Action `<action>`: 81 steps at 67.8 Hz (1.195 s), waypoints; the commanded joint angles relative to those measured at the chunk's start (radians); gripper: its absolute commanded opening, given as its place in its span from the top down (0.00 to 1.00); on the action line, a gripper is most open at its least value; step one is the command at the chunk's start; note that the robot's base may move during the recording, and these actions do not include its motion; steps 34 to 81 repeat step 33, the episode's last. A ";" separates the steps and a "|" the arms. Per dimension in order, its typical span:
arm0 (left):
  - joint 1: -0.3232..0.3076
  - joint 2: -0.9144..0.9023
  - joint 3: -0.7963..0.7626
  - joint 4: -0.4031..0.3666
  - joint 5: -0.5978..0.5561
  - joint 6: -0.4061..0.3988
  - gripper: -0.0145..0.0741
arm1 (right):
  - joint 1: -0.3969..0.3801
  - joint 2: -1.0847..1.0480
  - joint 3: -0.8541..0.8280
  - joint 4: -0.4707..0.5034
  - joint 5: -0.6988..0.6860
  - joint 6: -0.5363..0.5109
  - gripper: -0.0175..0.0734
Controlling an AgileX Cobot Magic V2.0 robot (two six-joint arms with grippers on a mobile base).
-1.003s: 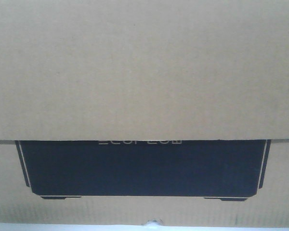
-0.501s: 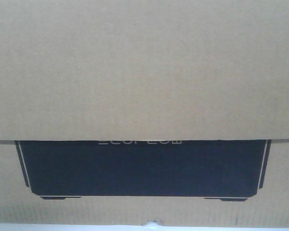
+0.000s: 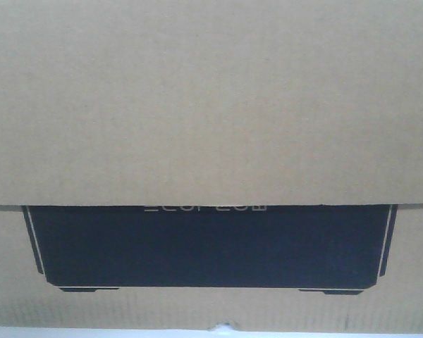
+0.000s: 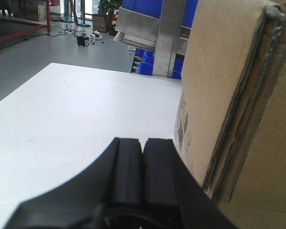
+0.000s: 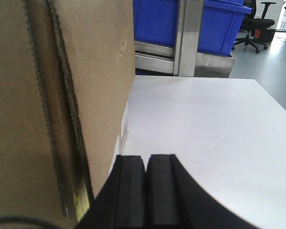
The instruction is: Grab box from left shelf to table start
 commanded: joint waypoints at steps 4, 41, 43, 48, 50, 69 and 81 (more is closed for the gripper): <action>0.004 -0.014 -0.006 -0.007 -0.093 0.000 0.94 | -0.004 -0.004 0.006 0.002 -0.087 -0.002 0.75; 0.004 -0.014 -0.006 -0.007 -0.093 -0.006 0.94 | -0.004 -0.004 0.006 0.002 -0.087 -0.002 0.75; 0.004 -0.014 -0.006 -0.007 -0.093 -0.006 0.94 | -0.004 -0.004 0.006 0.002 -0.087 -0.002 0.75; 0.004 -0.014 -0.006 -0.007 -0.093 -0.006 0.94 | -0.004 -0.004 0.006 0.002 -0.087 -0.002 0.75; 0.004 -0.014 -0.006 -0.007 -0.093 -0.006 0.94 | -0.004 -0.004 0.006 0.002 -0.087 -0.002 0.75; 0.004 -0.014 -0.006 -0.007 -0.093 -0.006 0.94 | -0.004 -0.004 0.006 0.002 -0.087 -0.002 0.75; 0.004 -0.014 -0.006 -0.007 -0.093 -0.006 0.94 | -0.004 -0.004 0.006 0.002 -0.087 -0.002 0.75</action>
